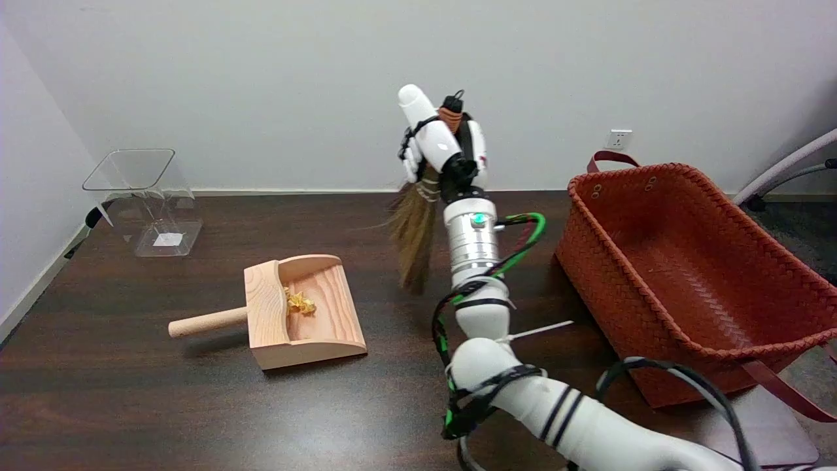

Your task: Place the broom into the brown storage basket.

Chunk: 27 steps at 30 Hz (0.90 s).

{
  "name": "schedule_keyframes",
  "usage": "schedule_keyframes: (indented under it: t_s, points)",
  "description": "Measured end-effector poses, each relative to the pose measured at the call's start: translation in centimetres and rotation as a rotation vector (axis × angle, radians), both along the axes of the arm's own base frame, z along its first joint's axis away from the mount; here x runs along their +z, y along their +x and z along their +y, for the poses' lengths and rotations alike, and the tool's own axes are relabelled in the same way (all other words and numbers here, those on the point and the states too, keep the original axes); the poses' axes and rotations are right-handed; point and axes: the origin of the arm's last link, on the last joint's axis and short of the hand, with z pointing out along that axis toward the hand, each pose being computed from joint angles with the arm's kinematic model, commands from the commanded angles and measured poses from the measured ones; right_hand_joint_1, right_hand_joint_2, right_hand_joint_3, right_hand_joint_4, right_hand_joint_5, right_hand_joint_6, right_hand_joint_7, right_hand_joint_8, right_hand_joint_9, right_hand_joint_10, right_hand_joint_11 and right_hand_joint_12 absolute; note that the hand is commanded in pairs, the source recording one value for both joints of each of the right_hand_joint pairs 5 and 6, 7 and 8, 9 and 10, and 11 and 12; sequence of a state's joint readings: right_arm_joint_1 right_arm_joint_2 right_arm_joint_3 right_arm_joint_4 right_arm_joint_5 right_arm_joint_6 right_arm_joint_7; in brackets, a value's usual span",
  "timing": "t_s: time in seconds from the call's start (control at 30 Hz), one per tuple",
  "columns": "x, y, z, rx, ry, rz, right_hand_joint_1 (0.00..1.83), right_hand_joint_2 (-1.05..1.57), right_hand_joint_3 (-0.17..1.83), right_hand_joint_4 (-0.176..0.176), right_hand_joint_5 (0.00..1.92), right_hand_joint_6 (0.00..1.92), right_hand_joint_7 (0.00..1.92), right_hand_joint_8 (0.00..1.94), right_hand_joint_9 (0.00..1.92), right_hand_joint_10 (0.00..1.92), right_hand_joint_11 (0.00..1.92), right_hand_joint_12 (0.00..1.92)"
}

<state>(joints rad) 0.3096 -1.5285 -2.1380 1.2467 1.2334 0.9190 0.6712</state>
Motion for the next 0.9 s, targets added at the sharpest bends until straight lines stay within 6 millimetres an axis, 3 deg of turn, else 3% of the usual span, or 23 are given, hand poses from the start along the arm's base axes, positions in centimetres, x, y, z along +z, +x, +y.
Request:
schedule_keyframes:
  t_s: [0.37, 0.9]
  points:
    - [4.0, 3.0, 3.3, 0.045, -0.148, 0.158, 0.8, 1.57, 0.12, 0.0, 1.92, 1.92, 1.92, 1.92, 1.92, 1.92, 1.92, 1.92]
    - [10.0, 7.3, 8.2, 0.129, -0.405, 0.357, 0.8, 1.57, 0.18, 0.0, 1.92, 1.92, 1.92, 1.92, 1.92, 1.92, 1.92, 1.92]
